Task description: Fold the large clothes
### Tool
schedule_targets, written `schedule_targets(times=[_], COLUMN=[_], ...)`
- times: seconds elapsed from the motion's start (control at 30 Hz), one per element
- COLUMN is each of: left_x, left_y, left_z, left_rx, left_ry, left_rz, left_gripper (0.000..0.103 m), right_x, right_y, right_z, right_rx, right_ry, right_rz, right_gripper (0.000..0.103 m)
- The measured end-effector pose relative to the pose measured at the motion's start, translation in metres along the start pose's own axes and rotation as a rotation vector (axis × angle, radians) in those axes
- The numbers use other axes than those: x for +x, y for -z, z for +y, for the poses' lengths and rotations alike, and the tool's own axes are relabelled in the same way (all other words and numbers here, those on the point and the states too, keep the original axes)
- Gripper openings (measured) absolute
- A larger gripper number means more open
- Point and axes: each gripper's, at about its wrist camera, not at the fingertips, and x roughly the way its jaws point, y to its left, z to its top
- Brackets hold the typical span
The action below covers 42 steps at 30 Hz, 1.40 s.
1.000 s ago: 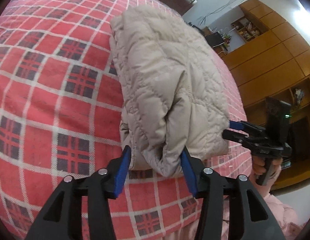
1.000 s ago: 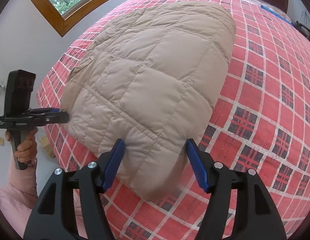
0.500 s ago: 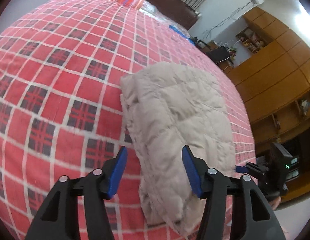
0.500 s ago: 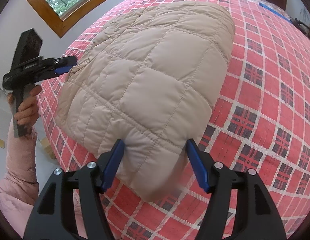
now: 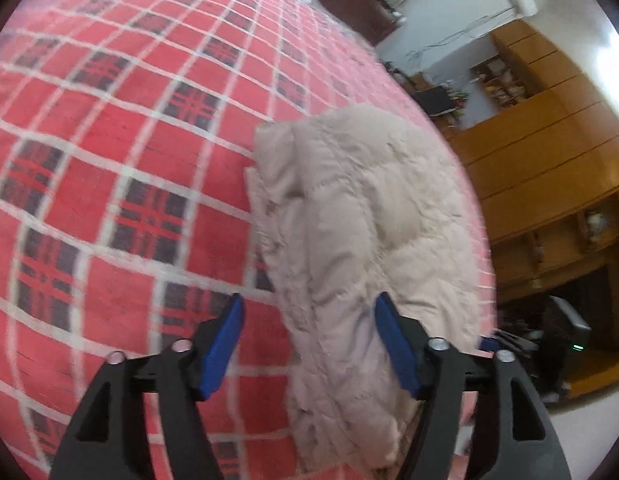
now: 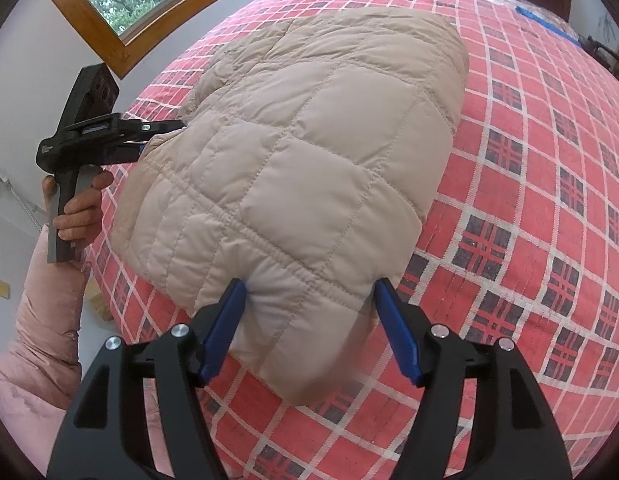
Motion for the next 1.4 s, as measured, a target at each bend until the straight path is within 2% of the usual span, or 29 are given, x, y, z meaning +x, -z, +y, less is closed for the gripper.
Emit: schedule_targets(times=[0.13, 0.27, 0.37, 0.47, 0.6, 0.73, 0.8, 0.9, 1.13, 1.4], left_x=[0.001, 0.007, 0.013, 0.018, 0.015, 0.010, 0.003, -0.005, -0.005, 0.007], left_y=[0.006, 0.000, -0.007, -0.011, -0.011, -0.009, -0.004, 0.000, 0.003, 0.000], left_z=[0.006, 0.016, 0.021, 0.028, 0.034, 0.040, 0.048, 0.055, 0.073, 0.070], left_rx=[0.004, -0.020, -0.018, -0.029, -0.022, -0.011, -0.007, -0.008, -0.027, -0.025], left_ry=[0.040, 0.089, 0.060, 0.094, 0.087, 0.094, 0.100, 0.117, 0.180, 0.174], left_rz=[-0.002, 0.006, 0.004, 0.005, -0.002, 0.007, 0.000, -0.014, -0.028, -0.036], left_gripper=[0.082, 0.085, 0.086, 0.087, 0.089, 0.090, 0.090, 0.091, 0.091, 0.094], right_x=[-0.004, -0.007, -0.009, -0.010, -0.013, -0.021, -0.025, -0.029, -0.010, 0.013], right_y=[0.001, 0.003, 0.003, 0.003, 0.003, -0.002, -0.004, -0.010, -0.025, -0.033], right_z=[0.002, 0.005, 0.004, 0.003, 0.000, -0.014, -0.024, -0.041, -0.077, -0.107], right_rx=[-0.007, -0.017, -0.016, -0.015, -0.016, 0.038, 0.081, 0.125, 0.246, 0.358], right_ry=[0.001, 0.005, 0.006, 0.005, -0.004, -0.093, -0.141, -0.153, -0.297, -0.397], right_rz=[-0.011, -0.018, -0.025, -0.028, -0.030, -0.052, -0.065, -0.090, -0.092, -0.098], right_gripper=[0.067, 0.067, 0.067, 0.067, 0.067, 0.077, 0.077, 0.079, 0.079, 0.083])
